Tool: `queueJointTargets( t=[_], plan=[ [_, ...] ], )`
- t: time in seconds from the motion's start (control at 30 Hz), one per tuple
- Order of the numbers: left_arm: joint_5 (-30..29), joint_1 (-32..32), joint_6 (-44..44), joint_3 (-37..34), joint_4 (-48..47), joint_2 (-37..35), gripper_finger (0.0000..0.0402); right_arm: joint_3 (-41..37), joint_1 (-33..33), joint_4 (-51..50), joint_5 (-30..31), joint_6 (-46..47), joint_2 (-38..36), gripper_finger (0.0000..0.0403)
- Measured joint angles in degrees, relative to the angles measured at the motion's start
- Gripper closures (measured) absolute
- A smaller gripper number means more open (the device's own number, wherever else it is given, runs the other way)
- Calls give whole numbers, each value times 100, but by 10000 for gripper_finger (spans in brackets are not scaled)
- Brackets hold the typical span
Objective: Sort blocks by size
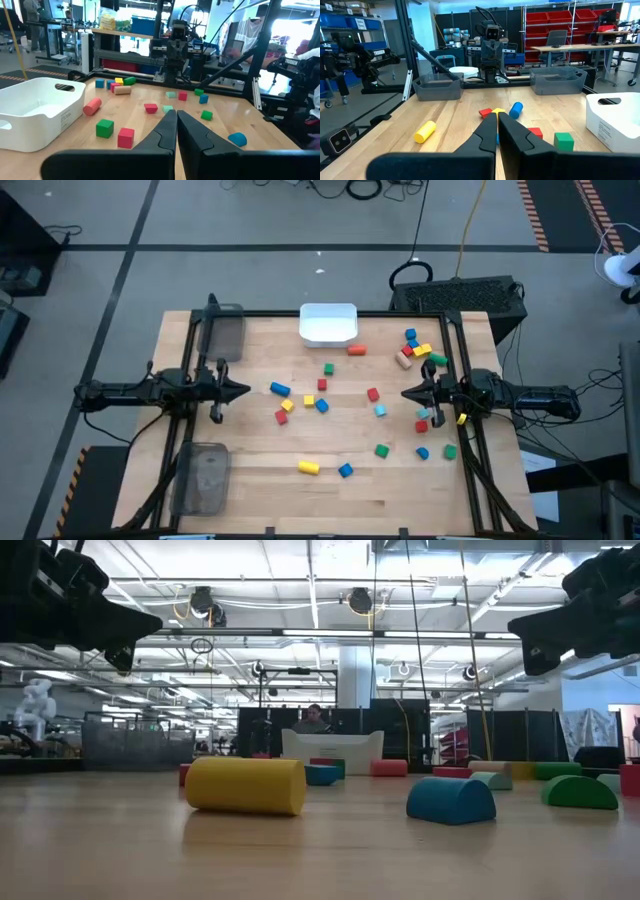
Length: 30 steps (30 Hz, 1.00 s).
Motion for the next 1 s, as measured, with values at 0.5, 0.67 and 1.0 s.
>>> queueJointTargets(
  t=[0.5, 0.67, 1.0],
  plan=[
    [0, 0, 0, -1, -1, -2, 386, 1, 1, 0, 0, 0, 0, 403],
    [0, -2, -2, 0, -2, 0, 386, 0, 0, 1, 2, 0, 0, 403],
    [0, 0, 0, 0, 0, -2, 386, 0, 2, 62, 2, -1, 2, 403]
  ],
)
